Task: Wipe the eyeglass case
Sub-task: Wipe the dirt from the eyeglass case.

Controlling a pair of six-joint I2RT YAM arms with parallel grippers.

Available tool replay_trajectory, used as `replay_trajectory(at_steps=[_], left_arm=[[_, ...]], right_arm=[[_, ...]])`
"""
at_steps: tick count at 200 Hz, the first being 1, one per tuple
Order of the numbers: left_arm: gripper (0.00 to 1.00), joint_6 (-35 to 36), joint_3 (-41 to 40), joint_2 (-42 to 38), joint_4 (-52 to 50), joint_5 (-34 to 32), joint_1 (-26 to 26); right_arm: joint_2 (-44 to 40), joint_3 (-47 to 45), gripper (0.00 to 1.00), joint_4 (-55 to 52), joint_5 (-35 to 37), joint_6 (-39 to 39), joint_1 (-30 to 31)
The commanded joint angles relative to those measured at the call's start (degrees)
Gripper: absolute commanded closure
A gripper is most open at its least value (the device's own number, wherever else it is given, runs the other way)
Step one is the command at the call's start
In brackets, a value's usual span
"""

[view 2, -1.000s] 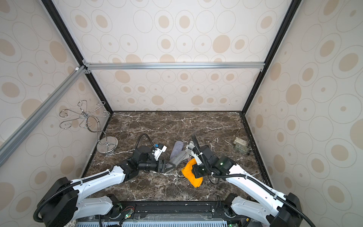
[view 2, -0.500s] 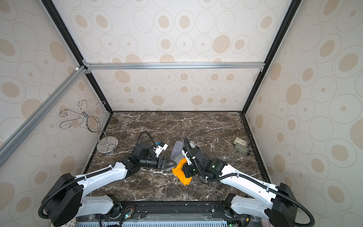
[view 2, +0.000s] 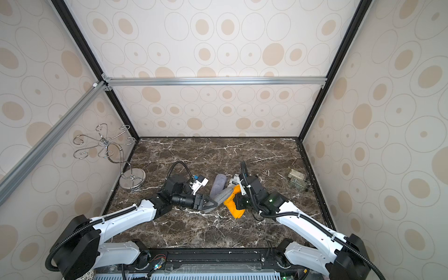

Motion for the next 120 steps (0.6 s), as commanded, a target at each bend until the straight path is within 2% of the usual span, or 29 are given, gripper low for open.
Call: replay_trajectory(at_steps=[1,27,46,69,120], left_arm=[[0.58,2.20,3.04,1.05,0.29,2.94,-0.25],[0.58,2.85,3.45,1.86,0.78,3.13,-0.31],[0.58,2.88,3.67,2.60,1.17,3.48,-0.28],[0.58,4.07,3.45,2.78,0.01,3.69,-0.32],[0.58,4.94,1.08,1.36,-0.14,4.42,-0.39]], right_arm=[[-0.71,1.67,1.00,2.73,-0.44,-1.62,6.58],[-0.64,0.98,1.00,5.12,-2.32,-1.27,11.17],[0.08,0.48,1.00,6.67,-3.69,-0.79,11.90],[-0.97,0.42,1.00,4.77,3.78,-0.12,11.66],[-4.87,0.84,1.00,-0.94,6.01,-2.07,0.46]])
